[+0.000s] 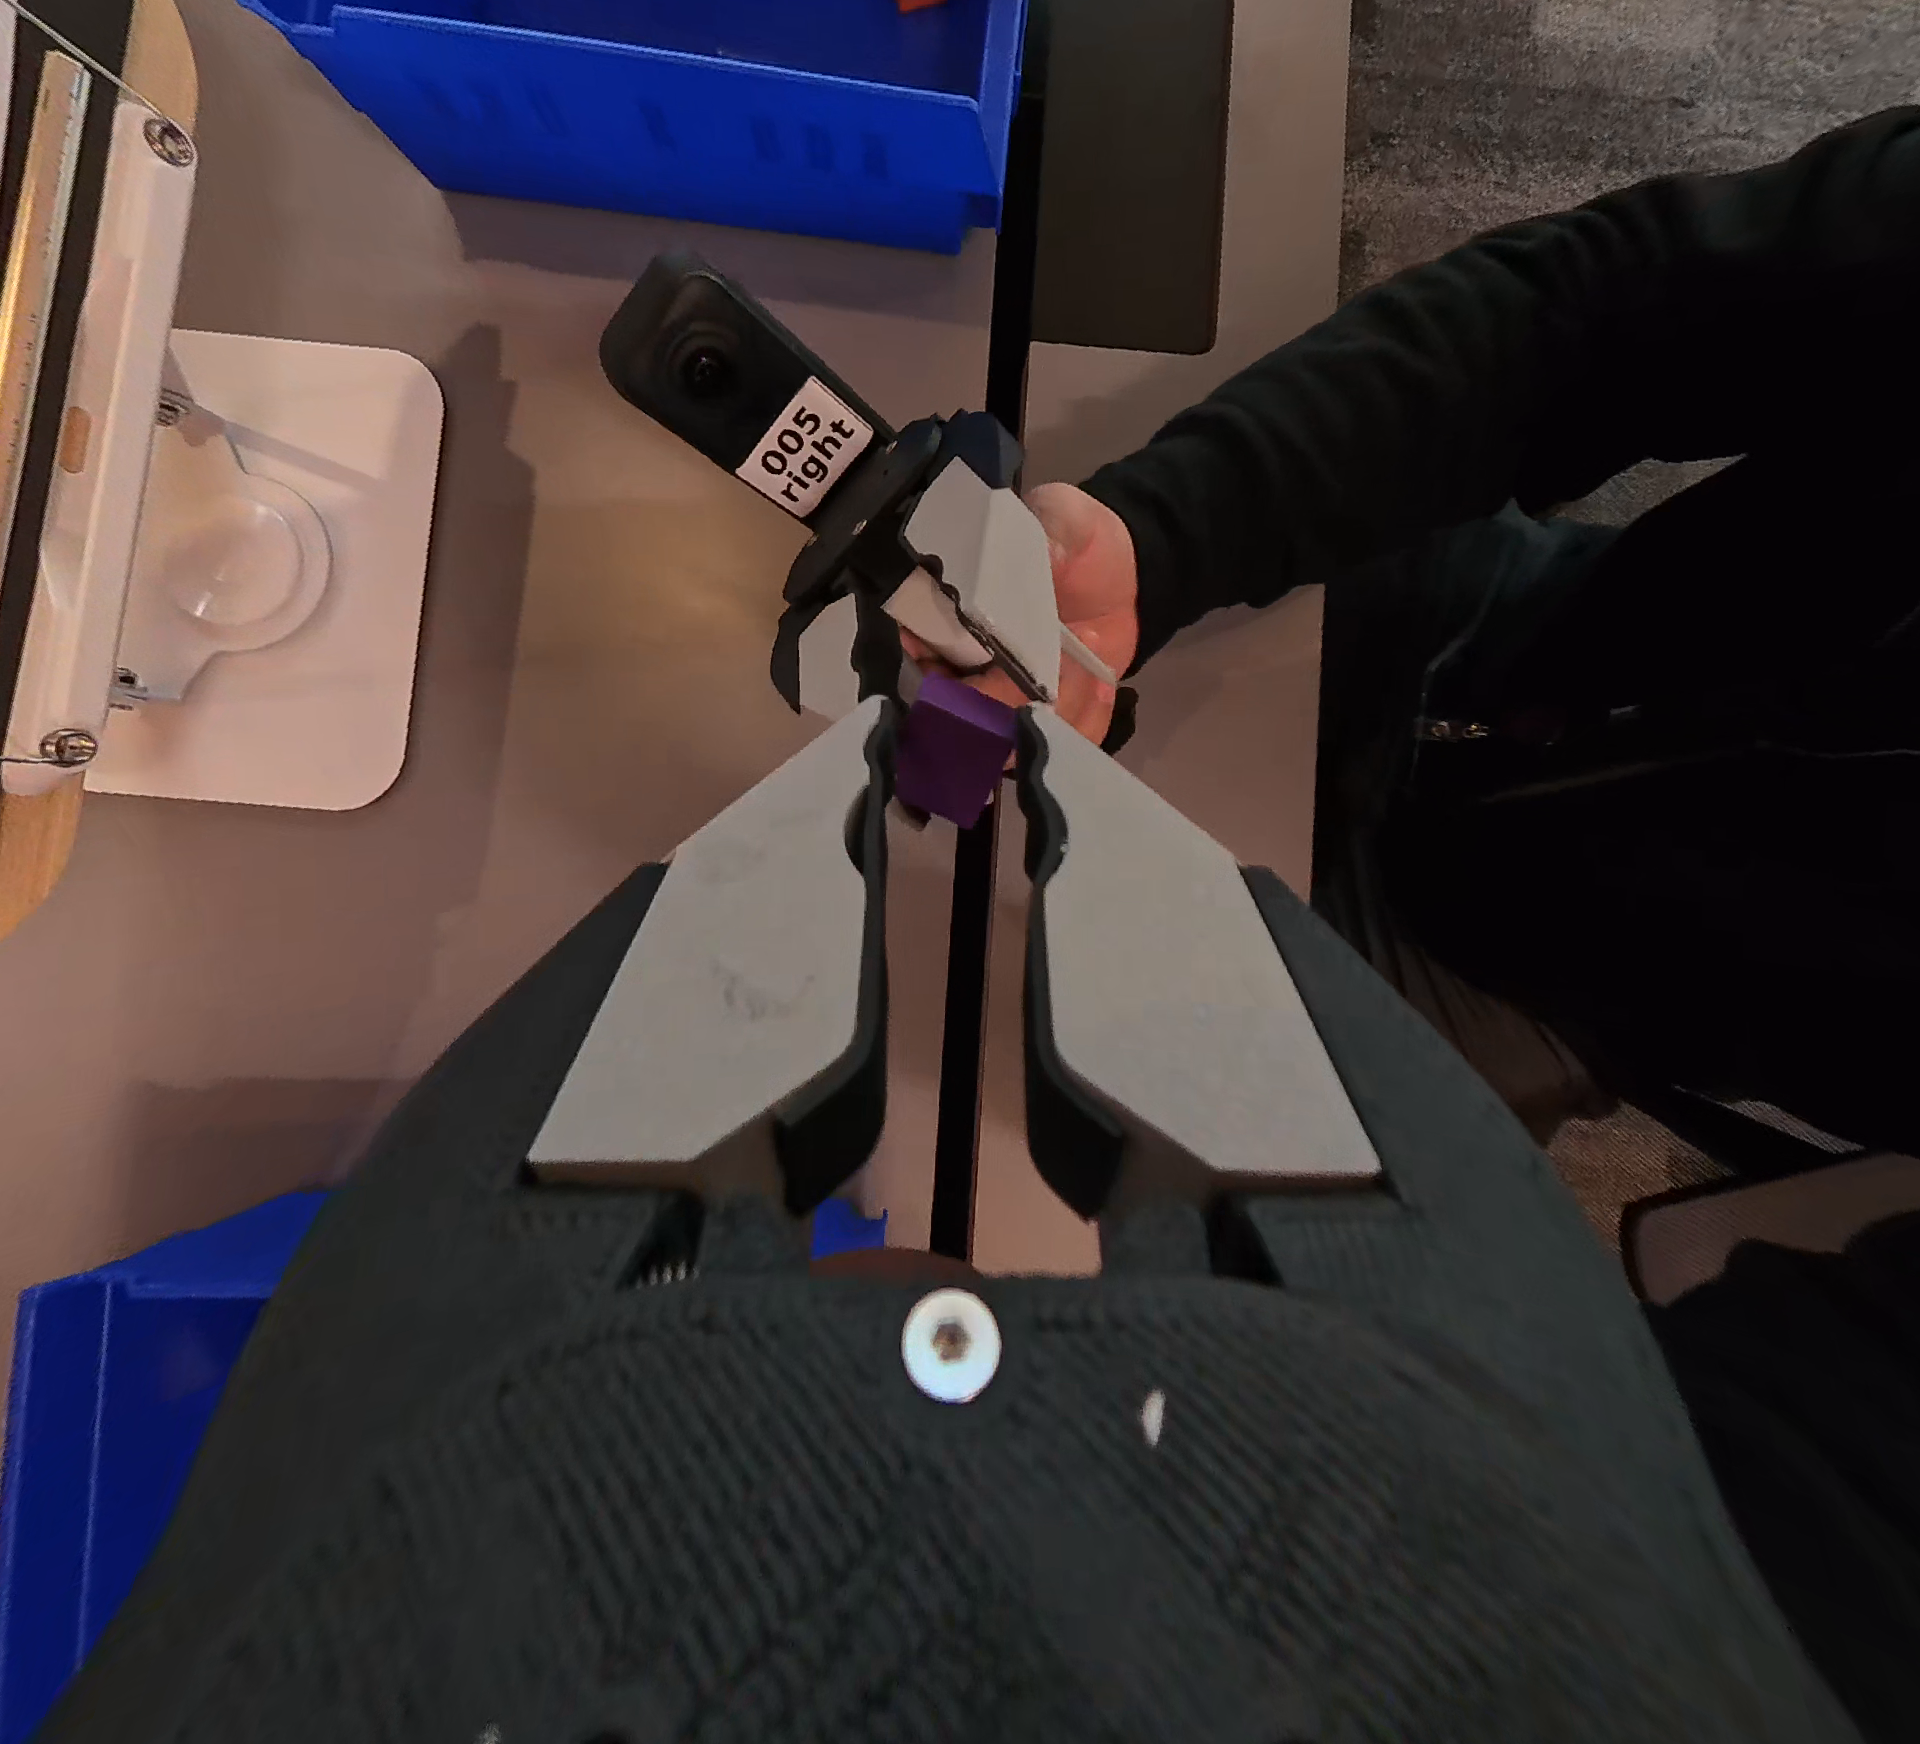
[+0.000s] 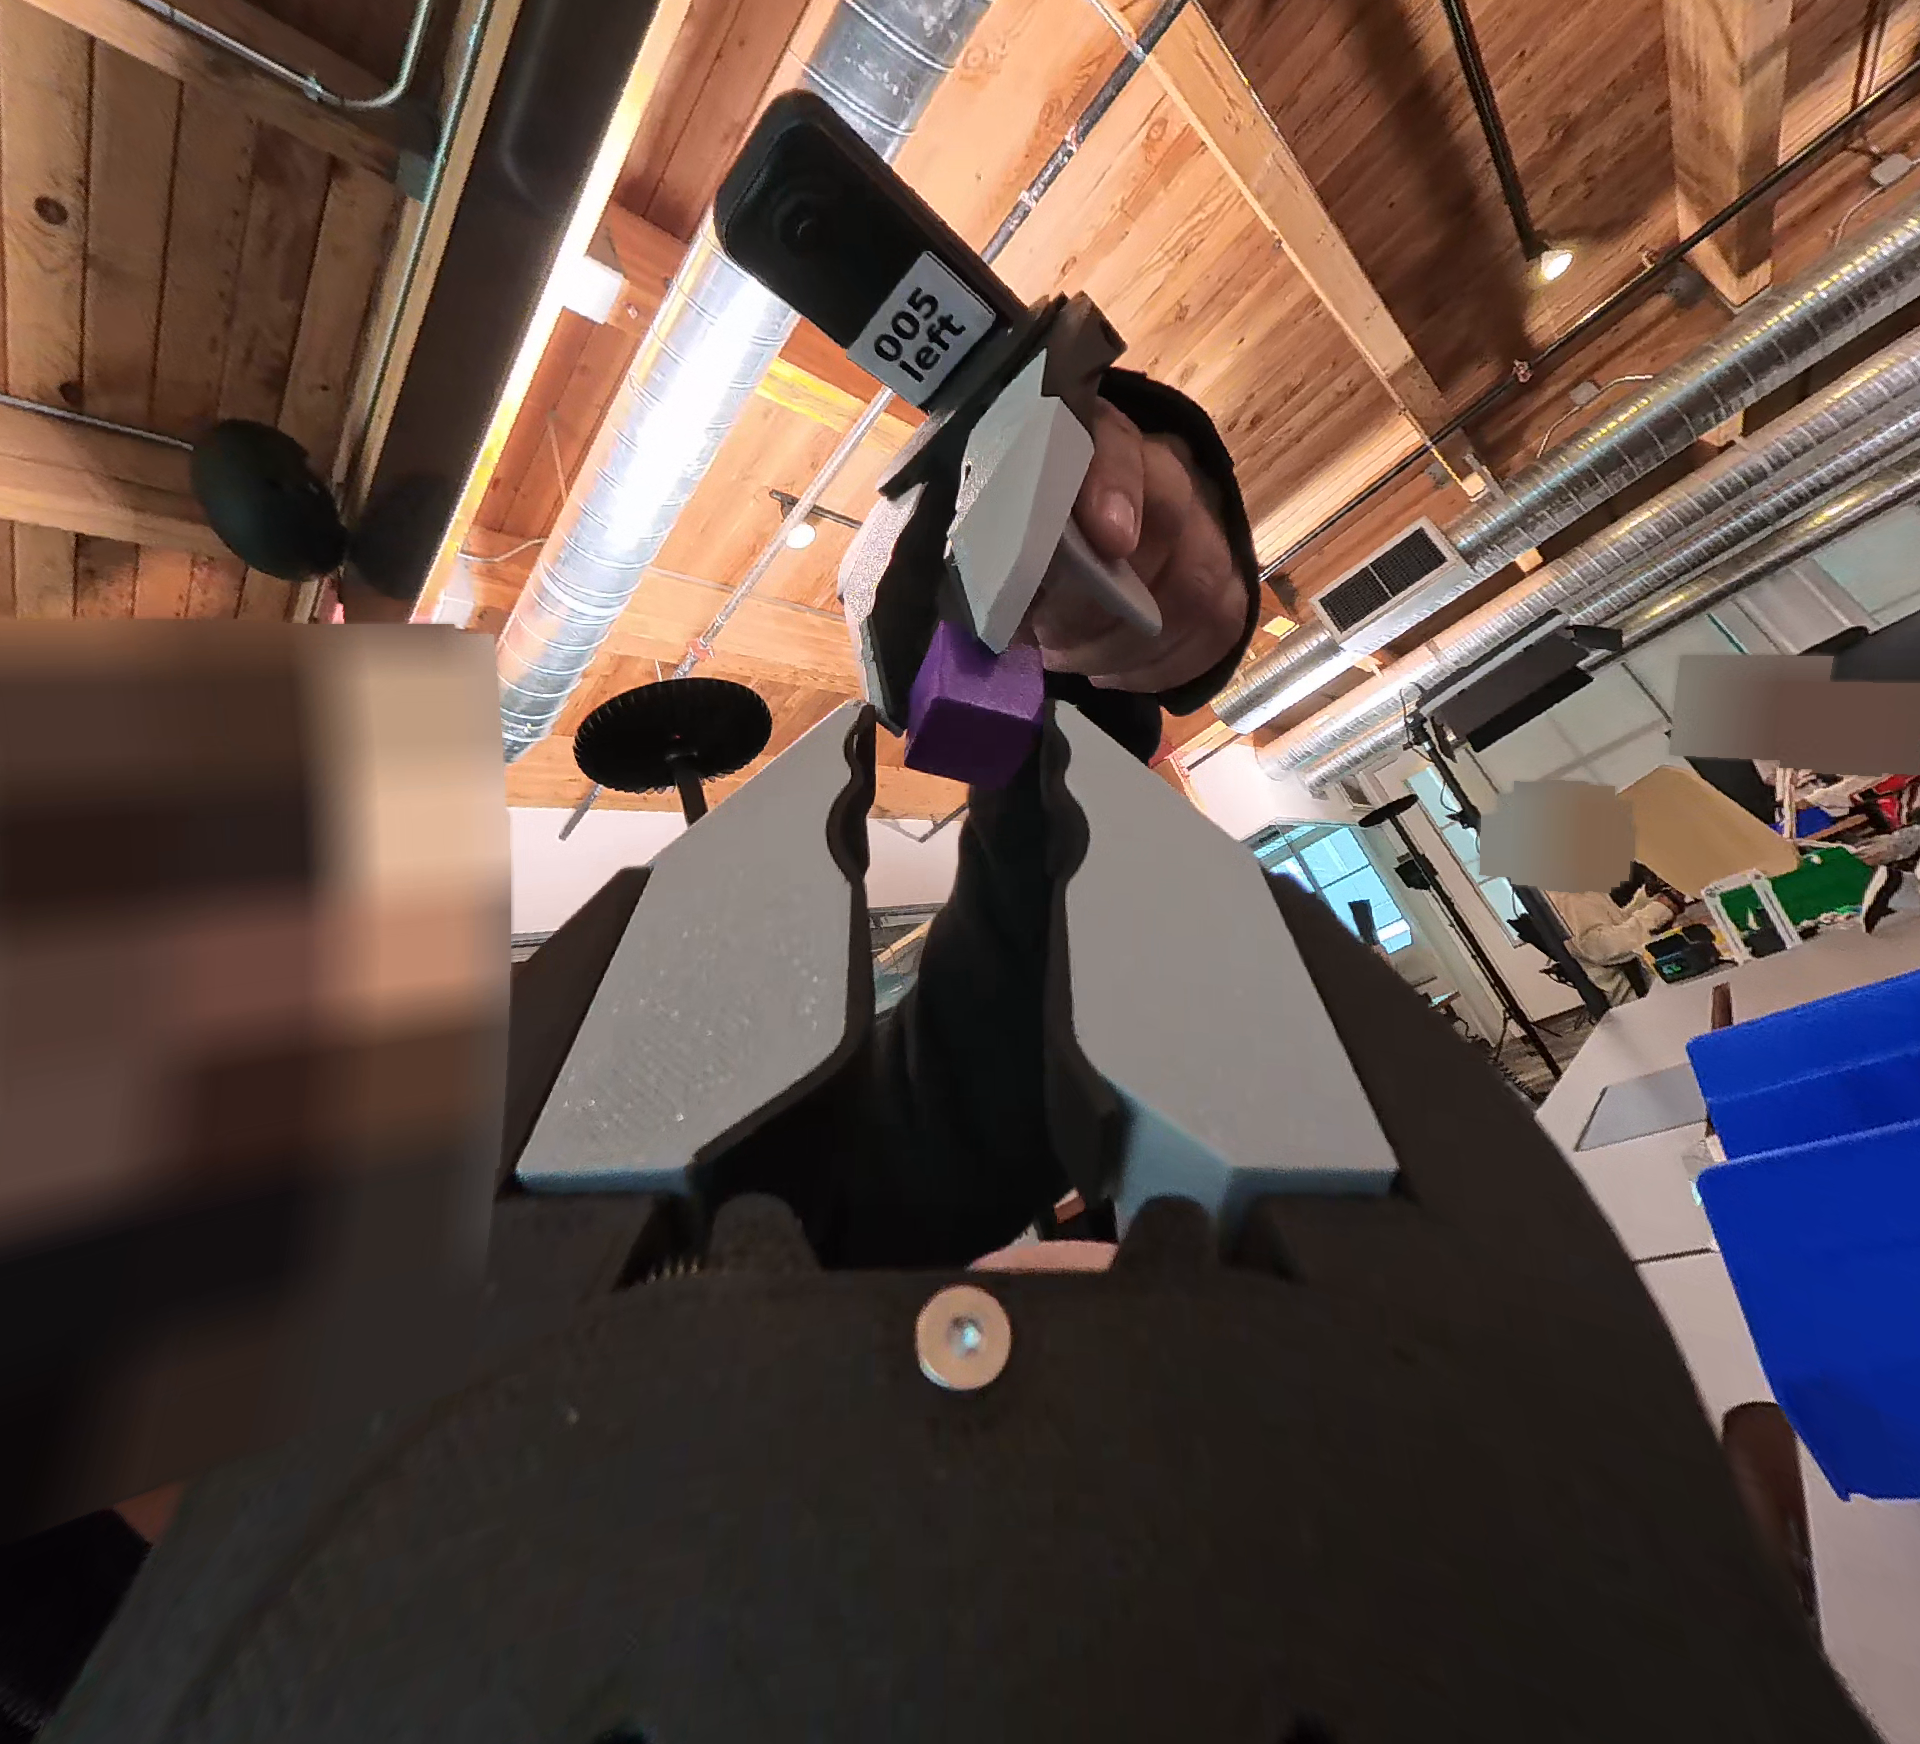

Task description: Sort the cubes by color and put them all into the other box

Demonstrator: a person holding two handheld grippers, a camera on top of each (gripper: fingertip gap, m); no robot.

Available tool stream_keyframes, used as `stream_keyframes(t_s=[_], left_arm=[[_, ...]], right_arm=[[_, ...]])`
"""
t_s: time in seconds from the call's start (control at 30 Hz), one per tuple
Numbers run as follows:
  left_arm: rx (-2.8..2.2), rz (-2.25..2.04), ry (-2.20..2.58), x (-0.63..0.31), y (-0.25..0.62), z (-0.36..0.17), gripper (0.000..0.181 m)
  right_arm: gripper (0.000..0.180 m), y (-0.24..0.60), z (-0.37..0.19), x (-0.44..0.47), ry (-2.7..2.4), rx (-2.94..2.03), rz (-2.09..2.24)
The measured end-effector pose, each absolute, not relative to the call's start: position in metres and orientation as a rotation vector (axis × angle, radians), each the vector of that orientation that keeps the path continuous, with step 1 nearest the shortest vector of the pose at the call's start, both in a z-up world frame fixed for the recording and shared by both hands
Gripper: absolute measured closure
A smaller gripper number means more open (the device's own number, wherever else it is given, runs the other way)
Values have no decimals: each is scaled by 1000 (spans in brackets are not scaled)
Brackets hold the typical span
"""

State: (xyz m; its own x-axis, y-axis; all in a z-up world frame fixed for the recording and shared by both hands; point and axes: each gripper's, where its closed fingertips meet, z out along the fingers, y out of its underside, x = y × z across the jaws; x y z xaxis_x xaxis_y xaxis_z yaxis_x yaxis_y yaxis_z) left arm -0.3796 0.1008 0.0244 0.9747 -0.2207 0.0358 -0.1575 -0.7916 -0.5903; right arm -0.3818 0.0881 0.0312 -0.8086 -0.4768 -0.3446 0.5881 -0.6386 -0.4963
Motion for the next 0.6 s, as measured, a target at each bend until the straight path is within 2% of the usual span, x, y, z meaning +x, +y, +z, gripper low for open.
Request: stream_keyframes(t_s=[0.1, 0.6], left_arm=[[-2474, -123, 299, -378, 101, 25, 160], [-2445, 21, 318, -382, 93, 19, 158]], right_arm=[[160, 90, 31, -383, 778, 247, -2379], [161, 81, 25, -389, 880, 336, -2408]])
